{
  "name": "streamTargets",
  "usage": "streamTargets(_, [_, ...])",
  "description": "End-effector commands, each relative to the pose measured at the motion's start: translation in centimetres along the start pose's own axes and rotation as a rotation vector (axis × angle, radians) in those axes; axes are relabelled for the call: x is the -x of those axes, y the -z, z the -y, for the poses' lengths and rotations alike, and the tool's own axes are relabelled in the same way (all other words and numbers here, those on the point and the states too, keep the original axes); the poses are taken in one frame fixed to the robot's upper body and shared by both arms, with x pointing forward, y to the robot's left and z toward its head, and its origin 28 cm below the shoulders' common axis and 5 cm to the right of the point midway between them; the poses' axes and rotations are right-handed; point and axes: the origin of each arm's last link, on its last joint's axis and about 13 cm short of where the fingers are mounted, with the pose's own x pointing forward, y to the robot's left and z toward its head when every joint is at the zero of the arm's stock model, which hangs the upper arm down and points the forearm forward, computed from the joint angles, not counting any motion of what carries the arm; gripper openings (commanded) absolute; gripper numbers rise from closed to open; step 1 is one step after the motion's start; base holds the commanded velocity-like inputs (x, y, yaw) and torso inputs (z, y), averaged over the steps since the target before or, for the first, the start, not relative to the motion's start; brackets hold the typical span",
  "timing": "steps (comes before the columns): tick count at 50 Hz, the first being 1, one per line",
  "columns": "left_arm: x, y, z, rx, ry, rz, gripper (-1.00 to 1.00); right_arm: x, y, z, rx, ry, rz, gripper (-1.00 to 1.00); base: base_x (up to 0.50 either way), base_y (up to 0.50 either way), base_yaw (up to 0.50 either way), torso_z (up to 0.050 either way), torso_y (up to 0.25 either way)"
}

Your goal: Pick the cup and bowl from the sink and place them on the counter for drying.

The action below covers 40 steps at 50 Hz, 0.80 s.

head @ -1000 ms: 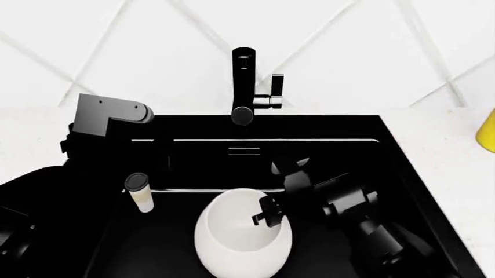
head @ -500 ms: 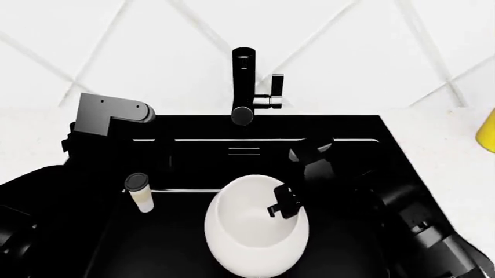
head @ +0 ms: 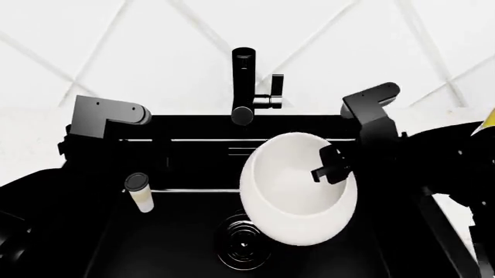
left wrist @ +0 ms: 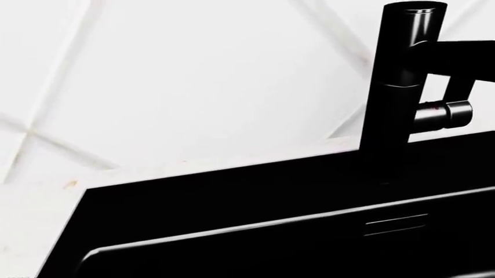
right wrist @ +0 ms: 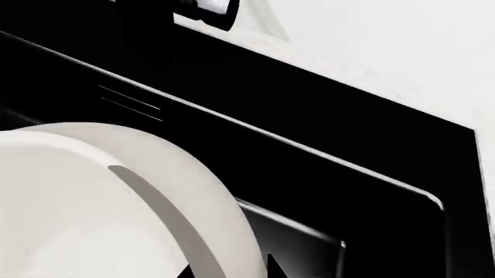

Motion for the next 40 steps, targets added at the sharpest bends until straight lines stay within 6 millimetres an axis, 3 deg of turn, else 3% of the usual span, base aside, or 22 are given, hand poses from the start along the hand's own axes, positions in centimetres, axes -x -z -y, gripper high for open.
streamTargets(1, [-0.1, 0.3, 0.1, 0.001, -0.003, -0.002, 1.0, 4.4, -1.7, 2.6, -0.025, 0.112, 0.078, -1.0, 0.0, 0.0, 0.0, 0.0, 0.0])
streamTargets(7, [-0.2, 0.5, 0.1, 0.005, -0.001, -0.004, 1.0, 6.6, -1.9, 4.5, -0.066, 0.212, 0.106, -1.0, 0.0, 0.0, 0.0, 0.0, 0.0])
streamTargets(20, [-0.2, 0.9, -0.2, 0.005, -0.003, -0.007, 1.0, 9.6, -0.3, 7.1, -0.217, 0.411, 0.128, -1.0, 0.0, 0.0, 0.0, 0.0, 0.0])
streamTargets(40, [-0.5, 1.1, 0.1, 0.009, -0.003, -0.01, 1.0, 13.2, 4.1, 11.3, -0.408, 0.66, 0.057, -1.0, 0.0, 0.0, 0.0, 0.0, 0.0])
